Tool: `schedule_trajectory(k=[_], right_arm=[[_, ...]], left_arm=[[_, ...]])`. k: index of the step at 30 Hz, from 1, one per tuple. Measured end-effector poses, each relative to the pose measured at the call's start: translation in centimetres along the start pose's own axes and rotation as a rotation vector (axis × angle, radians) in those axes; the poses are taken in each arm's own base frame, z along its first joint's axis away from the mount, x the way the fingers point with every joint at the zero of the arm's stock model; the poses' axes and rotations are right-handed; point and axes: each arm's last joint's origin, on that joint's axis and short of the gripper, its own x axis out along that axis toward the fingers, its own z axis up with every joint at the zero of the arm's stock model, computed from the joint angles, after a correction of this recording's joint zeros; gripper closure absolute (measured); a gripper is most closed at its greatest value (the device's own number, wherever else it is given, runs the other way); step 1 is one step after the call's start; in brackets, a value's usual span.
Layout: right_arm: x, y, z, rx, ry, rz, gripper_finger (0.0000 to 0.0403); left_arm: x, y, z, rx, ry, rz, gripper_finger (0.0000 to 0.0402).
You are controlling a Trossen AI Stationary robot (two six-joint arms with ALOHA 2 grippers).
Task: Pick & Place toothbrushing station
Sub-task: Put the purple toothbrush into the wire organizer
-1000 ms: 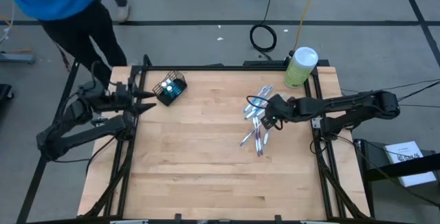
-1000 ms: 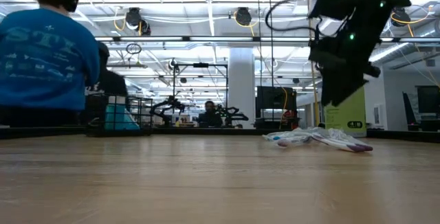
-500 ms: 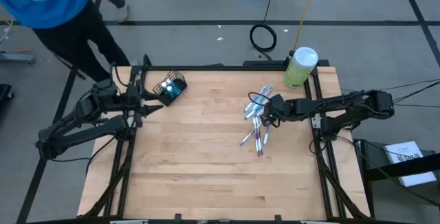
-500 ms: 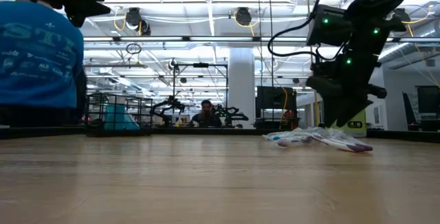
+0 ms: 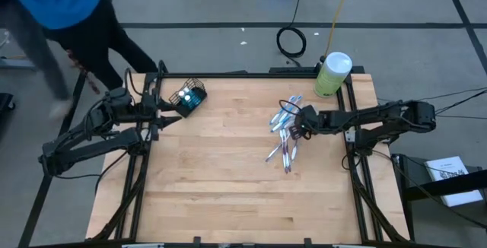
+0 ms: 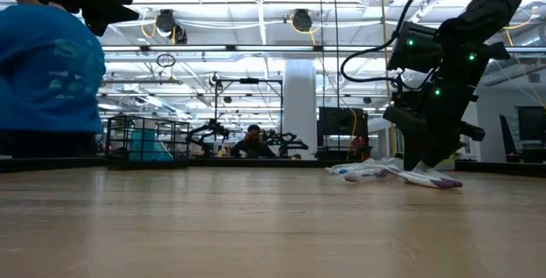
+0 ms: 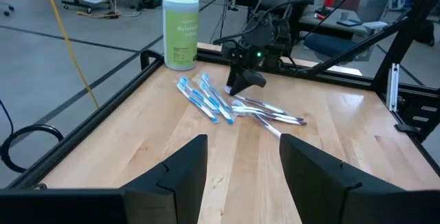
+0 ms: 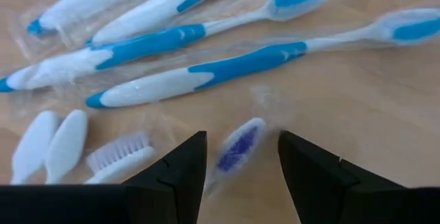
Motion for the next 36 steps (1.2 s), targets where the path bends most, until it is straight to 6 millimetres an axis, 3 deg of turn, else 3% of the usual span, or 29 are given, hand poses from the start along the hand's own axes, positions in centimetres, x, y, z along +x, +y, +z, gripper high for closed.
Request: schedule_trajectory(k=[9, 20, 29, 36], right_arm=[[0.3, -0.1, -0.2, -0.062, -0.013, 0.024, 0.0249], [-0.9, 1.0, 1.1, -0.233, -0.167, 0.165, 0.0387], [-4.1, 2.7, 3.6, -0.369, -0.491, 0.403, 0.0373], [-6.7, 4.8, 5.5, -0.507, -0.803, 0.742, 0.0391]], left_arm=[[0.0, 0.0, 0.7, -0.005, -0.074, -0.001, 0.0213], [-0.1, 0.0, 1.2, -0.009, -0.12, -0.003, 0.0213], [0.3, 0.1, 1.8, 0.016, -0.157, -0.004, 0.0213], [3.1, 1.0, 1.9, -0.018, -0.094, -0.011, 0.0213]])
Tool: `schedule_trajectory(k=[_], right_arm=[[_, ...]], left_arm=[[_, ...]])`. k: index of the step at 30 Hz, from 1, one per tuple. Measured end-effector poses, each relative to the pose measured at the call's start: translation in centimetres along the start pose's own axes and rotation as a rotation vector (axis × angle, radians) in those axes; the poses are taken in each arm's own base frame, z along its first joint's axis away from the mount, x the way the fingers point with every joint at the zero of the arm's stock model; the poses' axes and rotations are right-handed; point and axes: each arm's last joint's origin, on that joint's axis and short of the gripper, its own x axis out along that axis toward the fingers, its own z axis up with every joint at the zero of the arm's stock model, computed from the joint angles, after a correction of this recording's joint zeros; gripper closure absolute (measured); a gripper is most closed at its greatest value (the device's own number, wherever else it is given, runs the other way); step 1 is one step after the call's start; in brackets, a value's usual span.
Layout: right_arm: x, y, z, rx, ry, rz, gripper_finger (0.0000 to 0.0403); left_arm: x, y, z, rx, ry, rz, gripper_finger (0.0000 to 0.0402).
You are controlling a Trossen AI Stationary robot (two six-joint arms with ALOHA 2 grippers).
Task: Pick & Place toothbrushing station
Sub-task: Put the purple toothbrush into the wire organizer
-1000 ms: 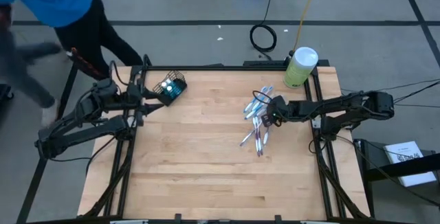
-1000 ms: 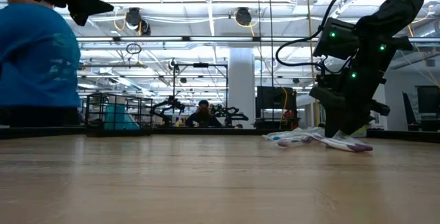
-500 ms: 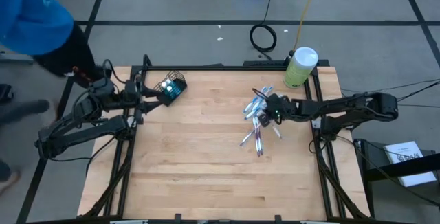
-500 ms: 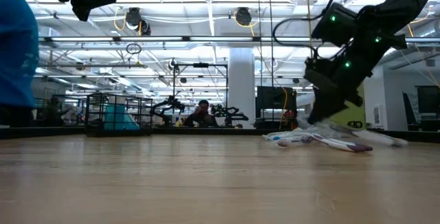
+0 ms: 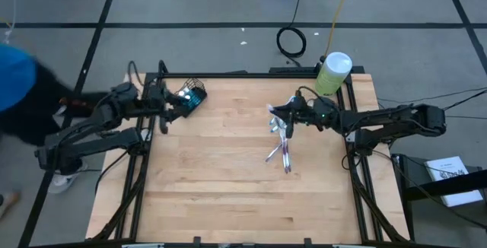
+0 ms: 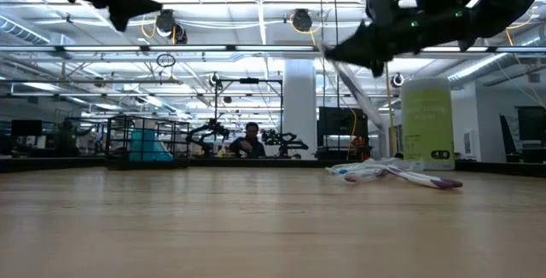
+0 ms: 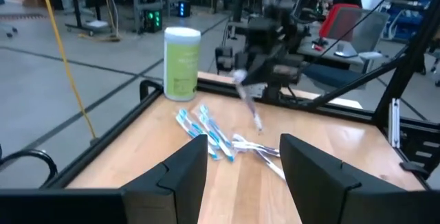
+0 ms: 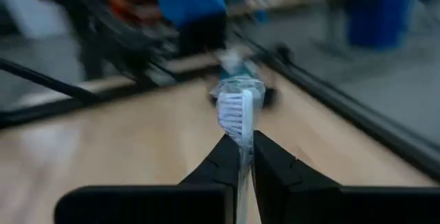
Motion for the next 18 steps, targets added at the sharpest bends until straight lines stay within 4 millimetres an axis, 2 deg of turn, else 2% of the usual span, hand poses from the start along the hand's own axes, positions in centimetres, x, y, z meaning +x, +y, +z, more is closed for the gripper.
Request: schedule_trajectory(k=[4, 8, 14, 18], right_arm=[[0.1, 0.5, 1.1, -0.051, -0.13, 0.13, 0.0381], [0.2, 0.9, 1.3, -0.073, -0.162, 0.192, 0.0386], [0.1, 2.2, 1.2, -0.151, -0.179, 0.242, 0.0386], [-0.1, 3.0, 1.8, -0.192, -0.26, 0.272, 0.0385]], left_arm=[[2.5, 0.5, -0.1, -0.005, 0.022, -0.027, 0.0213], [5.3, 0.4, -0.5, 0.004, 0.035, -0.09, 0.0213], [10.3, -0.5, -2.4, 0.016, 0.068, -0.195, 0.0213], [13.2, -1.3, -3.9, 0.028, 0.054, -0.23, 0.0213]])
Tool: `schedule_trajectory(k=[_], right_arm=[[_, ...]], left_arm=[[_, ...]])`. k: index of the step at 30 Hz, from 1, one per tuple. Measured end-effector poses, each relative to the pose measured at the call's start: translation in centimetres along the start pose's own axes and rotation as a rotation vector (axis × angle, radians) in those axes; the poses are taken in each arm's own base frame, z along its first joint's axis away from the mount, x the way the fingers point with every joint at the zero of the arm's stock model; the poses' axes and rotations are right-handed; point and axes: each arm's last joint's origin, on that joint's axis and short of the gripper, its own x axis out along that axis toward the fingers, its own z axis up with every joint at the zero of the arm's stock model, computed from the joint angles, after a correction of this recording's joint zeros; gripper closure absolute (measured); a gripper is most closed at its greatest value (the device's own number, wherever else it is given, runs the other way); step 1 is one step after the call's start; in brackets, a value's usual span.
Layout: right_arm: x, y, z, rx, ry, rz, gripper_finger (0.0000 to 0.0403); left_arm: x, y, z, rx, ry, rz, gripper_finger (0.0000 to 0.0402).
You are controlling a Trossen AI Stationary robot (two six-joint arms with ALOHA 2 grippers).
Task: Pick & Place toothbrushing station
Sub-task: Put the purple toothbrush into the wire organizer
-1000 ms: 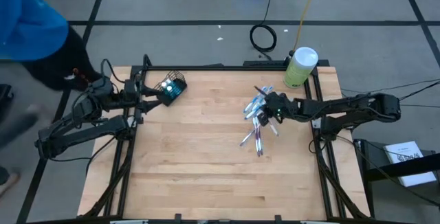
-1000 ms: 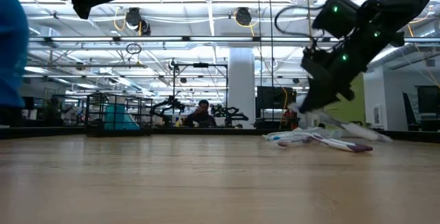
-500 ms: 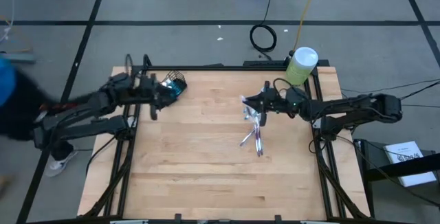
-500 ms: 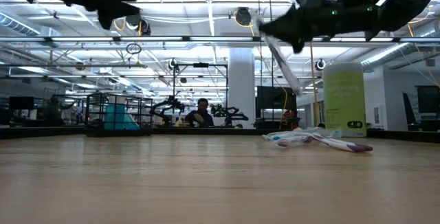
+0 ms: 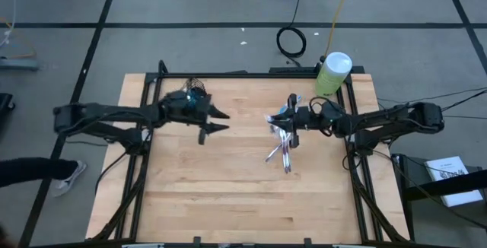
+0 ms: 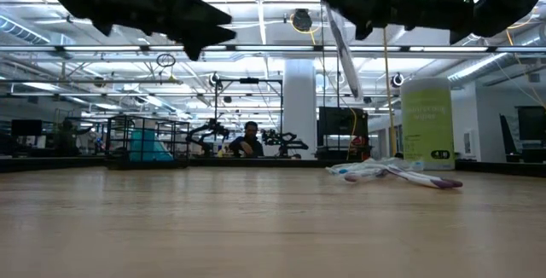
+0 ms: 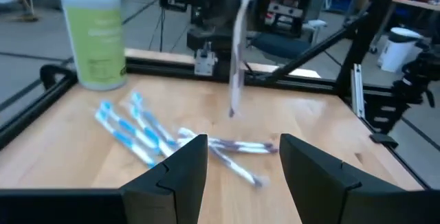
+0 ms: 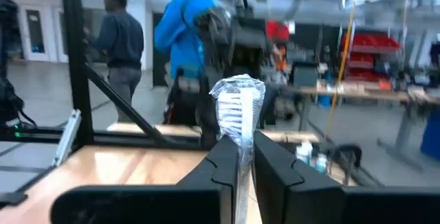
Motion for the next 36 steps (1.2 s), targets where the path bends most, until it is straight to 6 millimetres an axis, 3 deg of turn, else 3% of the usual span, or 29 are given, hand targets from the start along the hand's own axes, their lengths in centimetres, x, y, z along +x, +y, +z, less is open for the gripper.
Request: schedule_trajectory(k=[7, 12, 22, 29, 36], right_arm=[[0.1, 0.7, 0.2, -0.025, -0.016, 0.024, 0.0386], [0.1, 0.7, 0.2, -0.021, -0.016, 0.021, 0.0386], [0.1, 0.7, 0.1, -0.019, -0.01, -0.019, 0.0386], [0.2, 0.9, 0.1, -0.024, -0.015, -0.012, 0.0385], [0.2, 1.3, 0.3, -0.049, -0.026, 0.001, 0.0384]], left_arm=[[3.9, -0.5, -0.9, 0.05, -0.231, -0.047, 0.0213], [6.5, -1.6, -1.3, 0.093, -0.304, -0.107, 0.0213], [12.6, -2.5, 0.9, 0.122, -0.354, -0.163, 0.0213], [14.6, -1.7, 0.8, 0.121, -0.287, -0.12, 0.0213], [14.6, -1.7, 0.8, 0.138, -0.276, -0.11, 0.0213]])
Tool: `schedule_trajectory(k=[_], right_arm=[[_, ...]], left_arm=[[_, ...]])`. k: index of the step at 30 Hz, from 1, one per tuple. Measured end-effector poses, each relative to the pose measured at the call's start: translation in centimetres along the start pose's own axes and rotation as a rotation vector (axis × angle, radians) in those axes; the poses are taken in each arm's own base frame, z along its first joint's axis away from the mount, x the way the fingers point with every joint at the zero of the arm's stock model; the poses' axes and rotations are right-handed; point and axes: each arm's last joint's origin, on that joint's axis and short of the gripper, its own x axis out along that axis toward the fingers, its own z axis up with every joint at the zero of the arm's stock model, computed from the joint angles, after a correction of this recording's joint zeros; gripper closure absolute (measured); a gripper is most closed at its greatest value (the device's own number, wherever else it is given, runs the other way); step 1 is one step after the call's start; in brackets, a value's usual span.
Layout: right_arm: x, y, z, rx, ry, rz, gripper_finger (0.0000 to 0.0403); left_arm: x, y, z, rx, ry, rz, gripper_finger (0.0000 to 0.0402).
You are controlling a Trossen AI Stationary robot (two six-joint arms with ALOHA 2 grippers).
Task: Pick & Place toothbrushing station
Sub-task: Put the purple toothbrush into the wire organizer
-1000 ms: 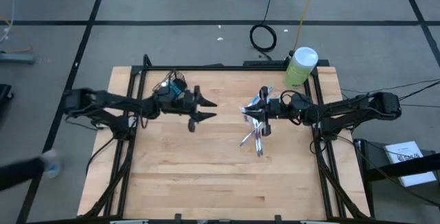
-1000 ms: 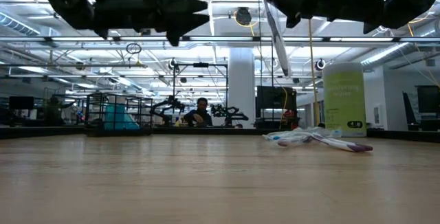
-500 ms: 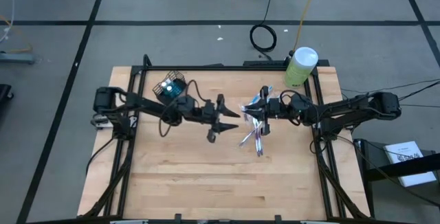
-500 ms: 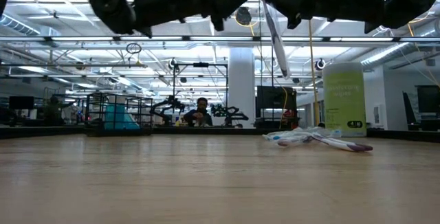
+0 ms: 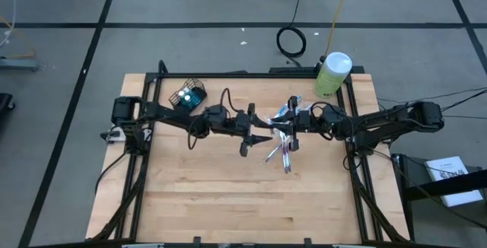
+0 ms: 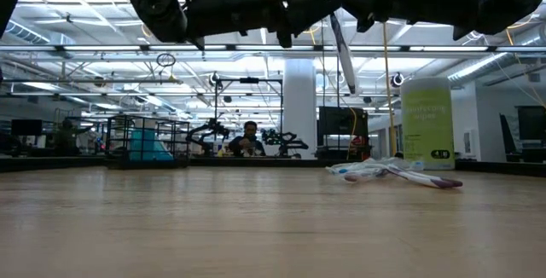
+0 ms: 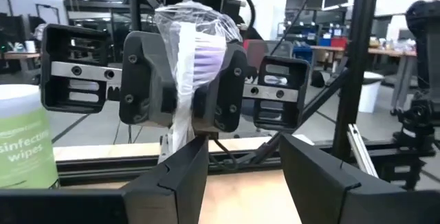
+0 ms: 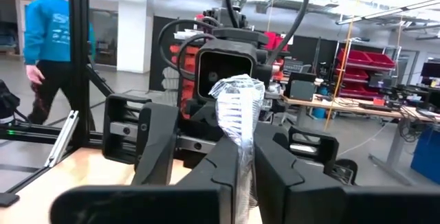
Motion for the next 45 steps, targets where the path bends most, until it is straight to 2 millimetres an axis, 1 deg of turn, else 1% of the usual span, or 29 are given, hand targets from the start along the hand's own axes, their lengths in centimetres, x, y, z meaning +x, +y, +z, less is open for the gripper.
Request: schedule_trajectory(k=[3, 6, 8, 13, 17, 20, 23, 28, 32, 40, 45], right_arm=[[0.0, 0.0, 0.0, 0.001, 0.001, 0.001, 0.0384], [0.0, 0.0, -0.1, 0.001, 0.009, 0.0, 0.0384], [0.0, 0.0, -0.2, 0.0, 0.015, 0.0, 0.0383], [0.0, 0.0, 0.0, -0.008, 0.001, 0.007, 0.0383], [0.0, 0.0, 0.0, -0.006, 0.001, 0.009, 0.0383], [0.0, 0.1, 0.0, -0.006, -0.002, 0.01, 0.0383], [0.0, 0.0, 0.0, -0.006, -0.002, 0.008, 0.0383], [0.0, 0.0, 0.1, -0.007, -0.01, 0.007, 0.0383], [0.0, 0.0, 0.1, -0.007, -0.009, 0.006, 0.0383], [0.0, 0.0, 0.1, -0.008, -0.012, 0.005, 0.0383], [0.0, 0.0, 0.2, -0.009, -0.017, 0.003, 0.0383]], left_arm=[[-0.1, -0.1, 0.0, -0.005, 0.048, 0.003, 0.0213], [-0.2, -0.3, -0.1, -0.03, 0.116, 0.07, 0.0213], [-0.4, -0.5, -0.1, -0.022, 0.157, 0.084, 0.0213], [-0.7, -0.9, 0.9, 0.063, 0.173, 0.065, 0.0213], [-1.2, -0.6, 1.7, 0.104, 0.204, 0.151, 0.0213], [-1.3, -0.4, 1.9, 0.11, 0.197, 0.209, 0.0213], [-1.2, -0.4, 2.0, 0.115, 0.165, 0.219, 0.0213], [-1.1, -0.4, 1.9, 0.115, 0.163, 0.217, 0.0213], [-1.0, -0.5, 2.1, 0.11, 0.138, 0.189, 0.0213], [-1.0, -0.5, 2.4, 0.093, 0.102, 0.19, 0.0213], [-0.8, -0.5, 1.9, 0.063, 0.102, 0.173, 0.0213]])
